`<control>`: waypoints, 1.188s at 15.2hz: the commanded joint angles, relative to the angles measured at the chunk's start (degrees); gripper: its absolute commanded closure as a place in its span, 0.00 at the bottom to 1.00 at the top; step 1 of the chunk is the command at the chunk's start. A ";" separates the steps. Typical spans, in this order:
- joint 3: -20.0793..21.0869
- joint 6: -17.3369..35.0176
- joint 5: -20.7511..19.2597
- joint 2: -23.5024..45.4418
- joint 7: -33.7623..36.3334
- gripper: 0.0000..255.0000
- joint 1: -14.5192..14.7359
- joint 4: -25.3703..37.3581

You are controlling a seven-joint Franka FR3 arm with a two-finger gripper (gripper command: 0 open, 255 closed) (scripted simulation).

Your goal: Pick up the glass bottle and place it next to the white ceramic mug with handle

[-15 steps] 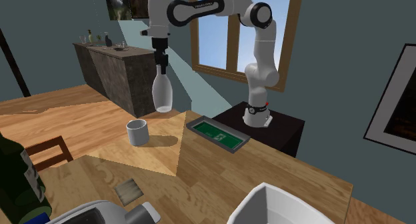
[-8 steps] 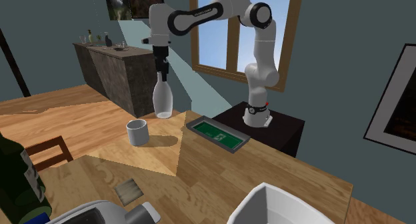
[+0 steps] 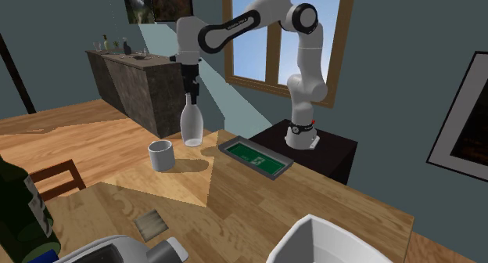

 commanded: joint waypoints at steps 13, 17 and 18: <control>-0.02 4.91 0.27 1.39 -0.26 1.00 -0.05 -3.47; -0.02 4.90 0.27 1.40 -0.26 0.00 -0.05 -3.45; -0.02 4.90 0.27 1.40 -0.26 0.00 -0.05 -3.45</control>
